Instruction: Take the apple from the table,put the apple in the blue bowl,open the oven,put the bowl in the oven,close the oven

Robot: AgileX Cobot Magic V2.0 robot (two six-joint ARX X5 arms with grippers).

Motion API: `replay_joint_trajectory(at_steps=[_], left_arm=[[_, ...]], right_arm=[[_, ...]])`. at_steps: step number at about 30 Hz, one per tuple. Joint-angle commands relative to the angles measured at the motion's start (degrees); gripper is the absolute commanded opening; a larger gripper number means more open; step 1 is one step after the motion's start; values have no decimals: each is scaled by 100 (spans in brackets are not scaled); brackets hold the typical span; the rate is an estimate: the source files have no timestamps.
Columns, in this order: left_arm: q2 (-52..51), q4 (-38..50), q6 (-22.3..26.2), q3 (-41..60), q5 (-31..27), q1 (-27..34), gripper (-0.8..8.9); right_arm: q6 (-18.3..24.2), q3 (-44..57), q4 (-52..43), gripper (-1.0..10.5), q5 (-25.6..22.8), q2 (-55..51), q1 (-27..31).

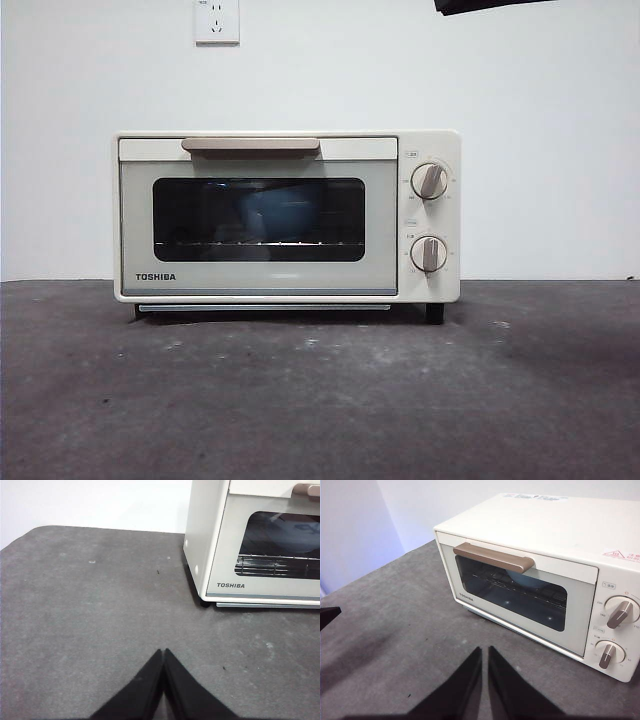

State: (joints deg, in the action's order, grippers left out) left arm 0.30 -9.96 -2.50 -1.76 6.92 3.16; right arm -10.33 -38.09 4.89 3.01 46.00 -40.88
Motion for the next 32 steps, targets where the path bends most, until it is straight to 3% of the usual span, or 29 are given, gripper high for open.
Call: replay_joint_trajectory(at_steps=[1,7,10,13,19,24,32], left_arm=[[-13,-13,-35,138,-7,15,8],[-13,-13,-35,138,-9,15,7],[-13,-11,-37,138,-9,15,7],[-13,-11,-35,138,-7,15,7],[-13,-11,-35,138,-7,15,8],[-13,-11,-35,138,-7,15,7],[-13,-11,-35,138,-7,15,7]], right_arm=[[46,-52,-63,4,-7,26,-55],[251,-52,-55,4,-92,-7,-50],[461,-48,-28,4,-549,-264,190],[785,-35,197,4,-525,-573,649],[822,446,446,4,4,-1423,2090],[938,1272,179,4,2,-2444,3209],[1023,2656,-599,4,-31,-3711,3967]])
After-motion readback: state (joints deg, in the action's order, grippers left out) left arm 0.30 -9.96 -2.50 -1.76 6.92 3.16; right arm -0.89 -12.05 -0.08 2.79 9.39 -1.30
